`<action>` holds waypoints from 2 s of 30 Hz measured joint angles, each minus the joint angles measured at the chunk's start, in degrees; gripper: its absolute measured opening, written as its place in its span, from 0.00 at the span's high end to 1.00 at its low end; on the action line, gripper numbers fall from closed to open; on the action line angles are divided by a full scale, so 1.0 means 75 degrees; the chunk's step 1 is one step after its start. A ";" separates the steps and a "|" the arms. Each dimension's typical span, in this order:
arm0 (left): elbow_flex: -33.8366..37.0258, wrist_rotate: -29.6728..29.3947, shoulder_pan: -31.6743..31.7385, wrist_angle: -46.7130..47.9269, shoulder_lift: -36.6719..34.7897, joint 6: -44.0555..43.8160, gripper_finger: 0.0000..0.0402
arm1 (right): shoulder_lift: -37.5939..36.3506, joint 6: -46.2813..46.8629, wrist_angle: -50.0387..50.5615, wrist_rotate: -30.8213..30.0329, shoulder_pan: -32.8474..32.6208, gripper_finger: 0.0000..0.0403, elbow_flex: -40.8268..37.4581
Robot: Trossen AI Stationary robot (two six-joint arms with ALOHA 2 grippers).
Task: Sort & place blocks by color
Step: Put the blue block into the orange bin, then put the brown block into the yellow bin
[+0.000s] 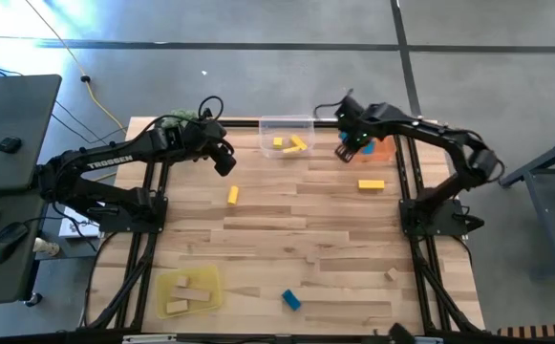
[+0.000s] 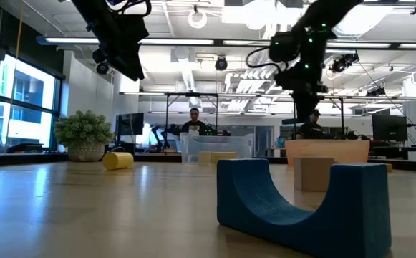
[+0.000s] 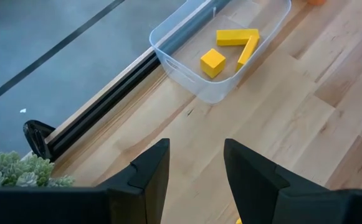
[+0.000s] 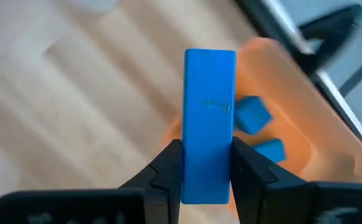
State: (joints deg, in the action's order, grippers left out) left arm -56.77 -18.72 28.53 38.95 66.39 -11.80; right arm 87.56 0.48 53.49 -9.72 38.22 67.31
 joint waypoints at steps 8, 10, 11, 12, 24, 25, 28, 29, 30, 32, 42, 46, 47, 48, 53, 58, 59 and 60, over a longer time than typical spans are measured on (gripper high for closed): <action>0.0000 0.0017 0.0000 -0.0020 0.0000 -0.0022 0.65 | -0.0596 0.0983 -0.0936 -0.0046 0.1209 0.79 -0.0979; 0.0000 0.0017 0.0000 -0.0022 0.0000 -0.0025 0.65 | -0.0588 0.1232 -0.1068 -0.0018 0.1412 0.79 -0.1131; 0.0000 0.0017 0.0000 -0.0022 0.0000 -0.0024 0.65 | -0.0562 0.1347 -0.1117 -0.0020 0.1476 0.79 -0.1197; 0.0000 0.0017 0.0000 -0.0022 0.0000 -0.0023 0.65 | -0.0529 0.1495 -0.1201 -0.0019 0.1531 0.79 -0.1262; 0.0000 0.0017 0.0000 -0.0036 0.0000 -0.0005 0.65 | -0.0483 0.2197 -0.1317 0.0235 0.2112 0.79 -0.1723; 0.0000 0.0018 0.0000 -0.0034 0.0000 -0.0005 0.65 | -0.0433 0.2266 -0.1301 0.0241 0.2123 0.79 -0.1723; 0.0000 0.0019 0.0000 -0.0037 0.0000 -0.0002 0.65 | -0.0219 0.2329 -0.1249 0.0372 0.2159 0.79 -0.1723; 0.0000 0.0020 0.0000 -0.0037 0.0000 -0.0002 0.65 | -0.0128 0.2304 -0.1269 0.0382 0.2158 0.79 -0.1723; 0.0000 0.0020 0.0000 -0.0036 0.0000 -0.0002 0.65 | -0.0047 0.2298 -0.1288 0.0385 0.2156 0.79 -0.1723; 0.0000 0.0020 0.0000 -0.0037 0.0000 -0.0002 0.65 | 0.0086 0.2304 -0.1352 0.0388 0.2153 0.79 -0.1723; 0.0000 0.0017 0.0000 -0.0037 0.0000 -0.0002 0.65 | 0.0214 0.2200 -0.1454 0.0359 0.2150 0.72 -0.1723; 0.0000 0.0017 0.0000 -0.0037 0.0000 0.0001 0.65 | 0.0214 0.2082 -0.1506 0.0468 0.2136 0.63 -0.1723; 0.0000 0.0017 0.0000 -0.0035 0.0000 0.0001 0.65 | 0.0214 0.2114 -0.1506 0.0580 0.2136 0.61 -0.1723; 0.0000 0.0017 0.0000 -0.0036 0.0000 0.0001 0.65 | 0.0214 0.2159 -0.1503 0.0685 0.2136 0.60 -0.1721; 0.0000 0.0017 0.0000 -0.0038 0.0000 0.0068 0.65 | 0.0191 0.2337 -0.1491 0.1067 0.2136 0.57 -0.1720; 0.0001 0.0017 -0.0001 -0.0175 0.0000 0.0475 0.65 | -0.0140 0.2336 -0.1508 0.1136 0.2089 0.57 -0.1720; 0.0000 0.0017 0.0000 -0.0264 0.0000 0.0483 0.65 | -0.0243 0.2336 -0.1507 0.1137 0.2084 0.57 -0.1720; 0.0000 0.0017 -0.0001 -0.0352 0.0000 0.0479 0.65 | -0.0345 0.2333 -0.1508 0.1155 0.2083 0.57 -0.1720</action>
State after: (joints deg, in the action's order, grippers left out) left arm -56.77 -18.59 28.52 36.32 66.39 -8.21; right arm 84.97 17.98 42.17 -1.05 53.84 54.41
